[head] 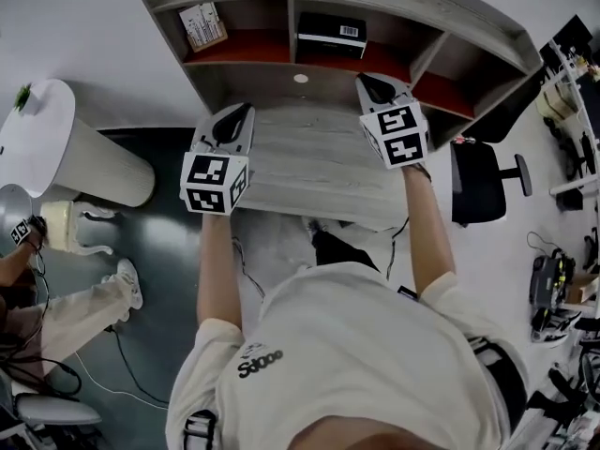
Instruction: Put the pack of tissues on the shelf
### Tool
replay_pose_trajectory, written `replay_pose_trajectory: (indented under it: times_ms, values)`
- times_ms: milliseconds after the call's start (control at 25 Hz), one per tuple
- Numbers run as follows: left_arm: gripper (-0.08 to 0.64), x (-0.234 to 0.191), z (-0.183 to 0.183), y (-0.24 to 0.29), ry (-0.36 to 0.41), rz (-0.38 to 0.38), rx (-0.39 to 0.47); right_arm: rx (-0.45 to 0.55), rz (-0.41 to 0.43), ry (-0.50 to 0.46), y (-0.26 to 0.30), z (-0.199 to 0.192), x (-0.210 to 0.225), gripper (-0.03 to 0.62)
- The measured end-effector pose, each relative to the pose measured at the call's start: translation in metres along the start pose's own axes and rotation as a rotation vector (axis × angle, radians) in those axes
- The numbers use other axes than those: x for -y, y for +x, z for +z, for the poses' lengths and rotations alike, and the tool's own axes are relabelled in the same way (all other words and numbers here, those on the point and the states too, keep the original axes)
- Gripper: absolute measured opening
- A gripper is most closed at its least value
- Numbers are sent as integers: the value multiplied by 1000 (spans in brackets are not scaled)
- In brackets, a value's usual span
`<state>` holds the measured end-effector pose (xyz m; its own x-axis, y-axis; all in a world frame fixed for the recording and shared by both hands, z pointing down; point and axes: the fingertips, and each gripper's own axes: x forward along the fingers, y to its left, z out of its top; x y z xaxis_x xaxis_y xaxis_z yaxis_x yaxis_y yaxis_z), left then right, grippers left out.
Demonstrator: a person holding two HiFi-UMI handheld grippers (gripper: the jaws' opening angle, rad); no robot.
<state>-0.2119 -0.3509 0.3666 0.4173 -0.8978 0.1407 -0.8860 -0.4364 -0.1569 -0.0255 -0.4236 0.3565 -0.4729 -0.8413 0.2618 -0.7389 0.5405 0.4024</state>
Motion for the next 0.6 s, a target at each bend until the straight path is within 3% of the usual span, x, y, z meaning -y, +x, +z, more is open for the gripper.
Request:
replay_pose_trajectory:
  times_ms: [280,600]
  values:
    - [21,62,22,-35,62,-64,33,60,-32,81,-104,-12,-6,6]
    - [21,110,45,-63,102,-115,63,95,-98,89,-191,-13,-6,6]
